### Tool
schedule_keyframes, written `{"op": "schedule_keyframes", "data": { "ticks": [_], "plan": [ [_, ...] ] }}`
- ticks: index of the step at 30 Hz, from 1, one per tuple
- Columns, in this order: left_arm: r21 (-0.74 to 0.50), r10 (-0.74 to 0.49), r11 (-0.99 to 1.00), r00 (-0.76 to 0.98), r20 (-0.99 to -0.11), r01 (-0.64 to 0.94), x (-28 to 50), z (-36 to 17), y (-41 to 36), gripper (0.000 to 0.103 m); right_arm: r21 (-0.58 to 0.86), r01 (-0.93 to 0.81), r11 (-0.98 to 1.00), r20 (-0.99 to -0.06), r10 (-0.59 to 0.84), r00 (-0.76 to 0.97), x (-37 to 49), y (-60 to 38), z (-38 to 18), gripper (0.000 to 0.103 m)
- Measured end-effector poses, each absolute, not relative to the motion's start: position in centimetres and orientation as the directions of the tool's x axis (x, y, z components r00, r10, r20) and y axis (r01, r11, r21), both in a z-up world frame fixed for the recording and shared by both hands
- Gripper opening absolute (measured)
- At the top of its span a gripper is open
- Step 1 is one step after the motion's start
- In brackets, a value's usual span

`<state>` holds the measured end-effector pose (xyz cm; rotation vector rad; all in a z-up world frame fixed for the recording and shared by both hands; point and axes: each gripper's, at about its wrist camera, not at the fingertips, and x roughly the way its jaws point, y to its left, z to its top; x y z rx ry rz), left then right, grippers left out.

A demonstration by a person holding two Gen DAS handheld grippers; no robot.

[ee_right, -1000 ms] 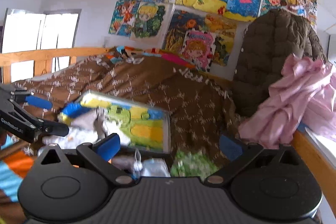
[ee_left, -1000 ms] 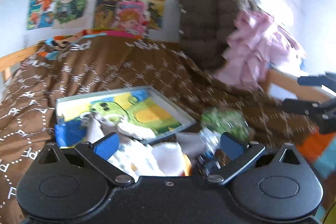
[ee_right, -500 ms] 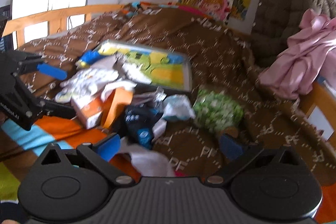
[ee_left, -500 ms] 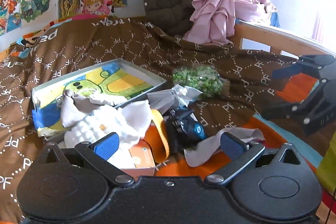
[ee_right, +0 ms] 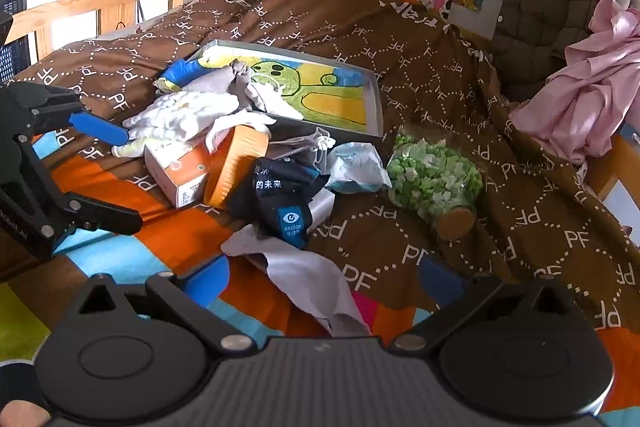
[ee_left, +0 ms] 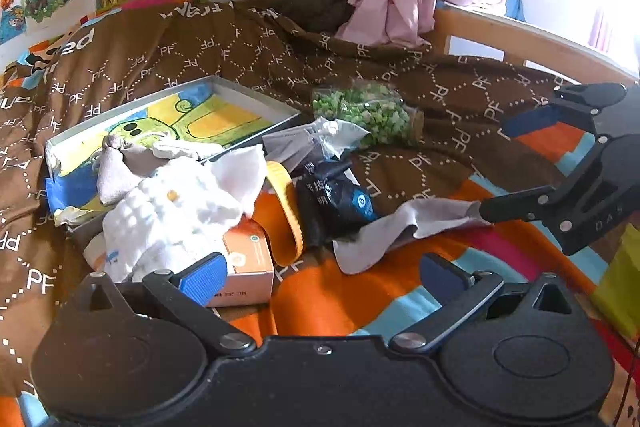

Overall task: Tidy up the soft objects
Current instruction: 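Move both tools back toward the dark blue sock beside the tray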

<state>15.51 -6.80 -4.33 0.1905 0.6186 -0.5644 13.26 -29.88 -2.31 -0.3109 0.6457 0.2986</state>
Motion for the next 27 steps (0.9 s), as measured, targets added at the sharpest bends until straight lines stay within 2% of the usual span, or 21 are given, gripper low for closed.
{"op": "schedule_keyframes", "data": {
  "ticks": [22, 27],
  "plan": [
    [0.032, -0.421, 0.836, 0.678, -0.603, 0.547, 17.8, -4.8, -6.9, 0.102, -0.186, -0.426, 0.885, -0.643, 0.218, 0.734, 15.1, -27.5, -2.8, 0.103],
    [0.033, -0.436, 0.832, 0.690, -0.579, 0.553, 19.1, -4.6, -7.3, 0.102, -0.199, -0.430, 0.881, -0.640, 0.215, 0.738, 15.9, -27.5, -3.1, 0.103]
  ]
}}
